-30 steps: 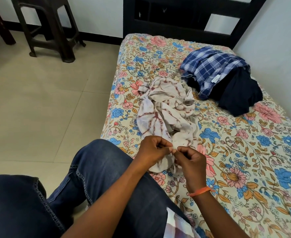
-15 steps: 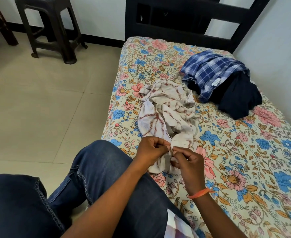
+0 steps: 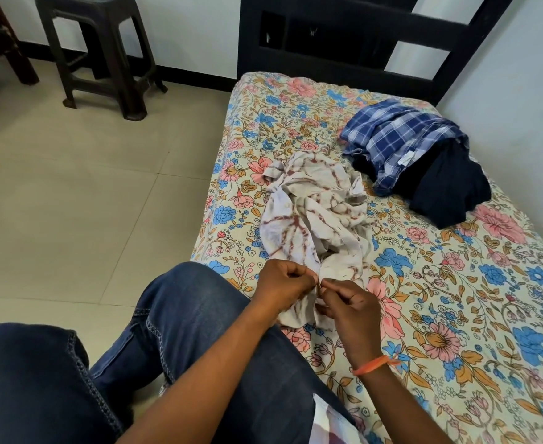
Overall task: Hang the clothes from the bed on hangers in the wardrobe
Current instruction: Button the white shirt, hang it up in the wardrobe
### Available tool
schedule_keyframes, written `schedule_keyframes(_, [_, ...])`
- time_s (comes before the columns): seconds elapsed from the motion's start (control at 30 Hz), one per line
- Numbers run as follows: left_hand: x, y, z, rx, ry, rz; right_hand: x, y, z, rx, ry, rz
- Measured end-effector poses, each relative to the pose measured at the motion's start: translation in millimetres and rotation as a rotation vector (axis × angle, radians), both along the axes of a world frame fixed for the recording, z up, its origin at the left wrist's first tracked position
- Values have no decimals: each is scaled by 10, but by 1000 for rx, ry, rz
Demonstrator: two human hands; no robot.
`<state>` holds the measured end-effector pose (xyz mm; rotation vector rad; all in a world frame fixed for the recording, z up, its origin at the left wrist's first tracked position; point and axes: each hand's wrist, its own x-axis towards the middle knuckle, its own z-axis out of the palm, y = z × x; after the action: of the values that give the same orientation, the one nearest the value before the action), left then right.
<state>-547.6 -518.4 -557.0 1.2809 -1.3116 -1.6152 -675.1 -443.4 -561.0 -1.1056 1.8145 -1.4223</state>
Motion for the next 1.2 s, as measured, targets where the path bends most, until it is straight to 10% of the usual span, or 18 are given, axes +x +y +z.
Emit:
schedule_keyframes(0.43, [19, -17, 11, 51, 75, -106, -3, -6, -2, -73, 190, -25])
schedule_keyframes(0.83, [28, -55, -22, 261, 168, -84, 16, -30, 72, 68, -432, -41])
schedule_keyframes(1.2, [-11, -71, -77, 112, -9, -194, -25, -28, 21, 145, -518, -33])
